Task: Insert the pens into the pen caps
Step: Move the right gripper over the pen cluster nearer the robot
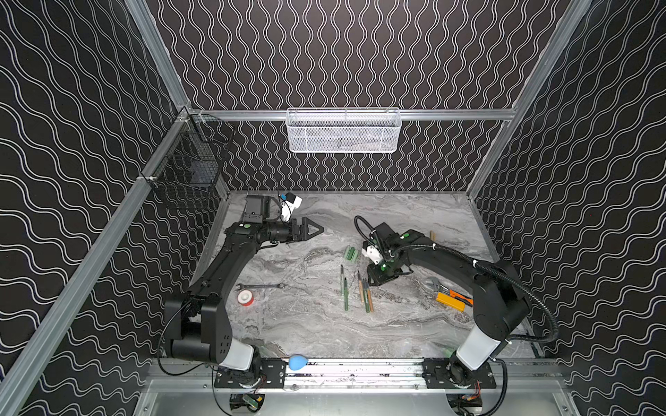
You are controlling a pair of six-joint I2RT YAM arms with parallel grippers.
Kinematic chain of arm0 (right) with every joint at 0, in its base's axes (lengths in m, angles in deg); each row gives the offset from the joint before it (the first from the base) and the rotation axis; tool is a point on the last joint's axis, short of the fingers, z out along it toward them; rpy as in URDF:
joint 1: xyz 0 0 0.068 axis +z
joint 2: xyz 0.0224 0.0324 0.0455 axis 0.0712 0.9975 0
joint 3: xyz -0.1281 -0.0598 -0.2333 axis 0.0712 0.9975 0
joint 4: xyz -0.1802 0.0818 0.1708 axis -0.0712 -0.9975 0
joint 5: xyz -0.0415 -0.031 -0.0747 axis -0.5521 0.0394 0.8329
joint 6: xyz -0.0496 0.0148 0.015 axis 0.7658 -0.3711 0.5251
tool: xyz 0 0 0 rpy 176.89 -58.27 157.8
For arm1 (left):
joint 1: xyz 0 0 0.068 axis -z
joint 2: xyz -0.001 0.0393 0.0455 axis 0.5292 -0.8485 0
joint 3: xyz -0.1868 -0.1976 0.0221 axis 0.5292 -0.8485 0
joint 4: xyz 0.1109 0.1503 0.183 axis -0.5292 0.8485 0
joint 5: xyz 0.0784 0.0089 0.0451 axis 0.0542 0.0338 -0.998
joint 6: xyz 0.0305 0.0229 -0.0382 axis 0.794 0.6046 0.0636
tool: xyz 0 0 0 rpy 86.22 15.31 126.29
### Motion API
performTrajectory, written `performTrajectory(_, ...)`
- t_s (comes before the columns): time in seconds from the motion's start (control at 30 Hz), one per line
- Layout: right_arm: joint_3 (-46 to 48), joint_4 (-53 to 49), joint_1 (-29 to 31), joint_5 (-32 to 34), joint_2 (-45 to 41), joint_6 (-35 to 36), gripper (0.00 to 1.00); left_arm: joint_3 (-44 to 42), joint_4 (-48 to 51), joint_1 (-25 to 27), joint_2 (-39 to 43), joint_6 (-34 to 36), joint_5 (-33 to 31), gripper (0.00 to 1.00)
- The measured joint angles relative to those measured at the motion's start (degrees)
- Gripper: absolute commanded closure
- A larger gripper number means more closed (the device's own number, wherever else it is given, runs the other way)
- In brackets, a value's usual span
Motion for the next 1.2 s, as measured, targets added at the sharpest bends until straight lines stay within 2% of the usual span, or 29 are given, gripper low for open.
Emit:
performTrajectory(0.3,3.52,1.81,1.55,-0.02,1.14,-2.27,0.68,0.0,-0.02,0.0,-0.57,0.02,-0.57,0.01)
performTrajectory(0.87,4.42,2.62,3.41,0.96,4.35,-2.49,0.74,-0.04,-0.9,0.0,-1.42,0.0,-0.57,0.01)
performTrajectory(1.2,5.18,2.58,3.41,1.77,5.05,-2.73,0.74,-0.02,-0.79,-0.02,-1.42,0.02,-0.55,0.01)
